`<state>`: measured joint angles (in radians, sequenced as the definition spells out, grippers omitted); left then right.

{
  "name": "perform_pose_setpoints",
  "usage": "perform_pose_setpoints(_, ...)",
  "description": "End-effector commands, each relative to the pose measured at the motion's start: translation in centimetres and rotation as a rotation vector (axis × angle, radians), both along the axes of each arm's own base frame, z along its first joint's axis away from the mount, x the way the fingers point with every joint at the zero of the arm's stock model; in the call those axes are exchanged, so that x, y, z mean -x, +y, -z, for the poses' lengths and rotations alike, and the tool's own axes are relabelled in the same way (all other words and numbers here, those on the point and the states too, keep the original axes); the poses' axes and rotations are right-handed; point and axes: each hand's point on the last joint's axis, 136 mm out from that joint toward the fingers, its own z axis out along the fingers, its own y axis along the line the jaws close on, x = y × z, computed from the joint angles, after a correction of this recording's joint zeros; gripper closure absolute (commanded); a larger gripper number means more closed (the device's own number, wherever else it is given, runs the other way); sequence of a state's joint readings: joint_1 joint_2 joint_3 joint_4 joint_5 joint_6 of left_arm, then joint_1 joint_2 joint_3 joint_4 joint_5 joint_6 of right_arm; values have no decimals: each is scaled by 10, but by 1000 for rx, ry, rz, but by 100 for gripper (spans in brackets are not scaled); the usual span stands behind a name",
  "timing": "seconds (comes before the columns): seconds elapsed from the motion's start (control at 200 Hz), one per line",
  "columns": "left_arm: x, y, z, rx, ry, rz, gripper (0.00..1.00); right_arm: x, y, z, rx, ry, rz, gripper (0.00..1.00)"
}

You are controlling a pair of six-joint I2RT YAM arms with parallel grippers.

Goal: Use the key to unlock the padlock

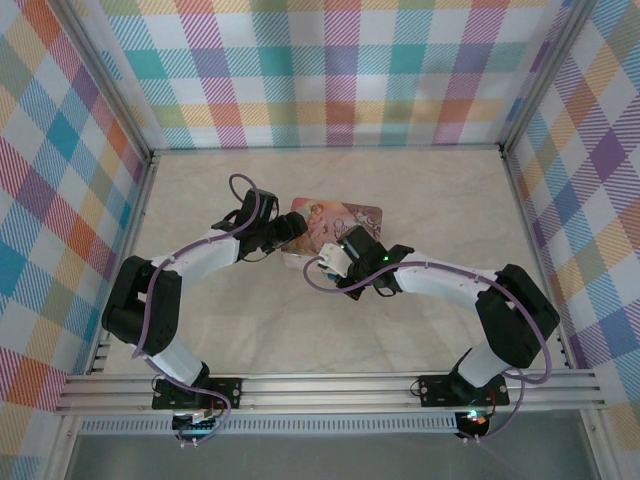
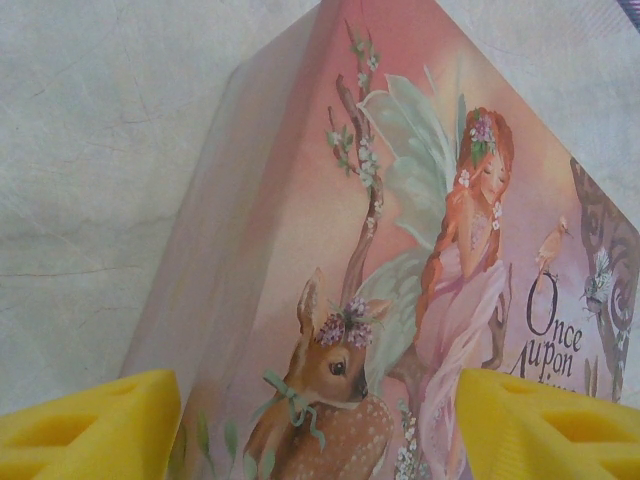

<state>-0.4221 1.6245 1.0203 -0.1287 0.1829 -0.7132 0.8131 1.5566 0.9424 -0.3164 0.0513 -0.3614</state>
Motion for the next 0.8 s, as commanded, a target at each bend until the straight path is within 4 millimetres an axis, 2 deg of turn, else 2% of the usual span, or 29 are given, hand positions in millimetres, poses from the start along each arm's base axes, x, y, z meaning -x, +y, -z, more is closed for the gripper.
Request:
perform_pose_setpoints(0.0,-7,-1,-9,22,-18,4,27,1,2,-9,-16,-28,-18,100)
perform_pose_setpoints(0.295,-6,-1,-9,22,-17,4,27,2,-3,-7,-14,-30,7,100)
perform_pose_setpoints(0.63,-6,-3,-7,42,-12,6,27,-3,13,-19,-61,-51,-36,100)
perform_pose_setpoints(0.795,-6,-4,-7,44,-10,8,27,-4,13,-22,-67,-56,-37,100)
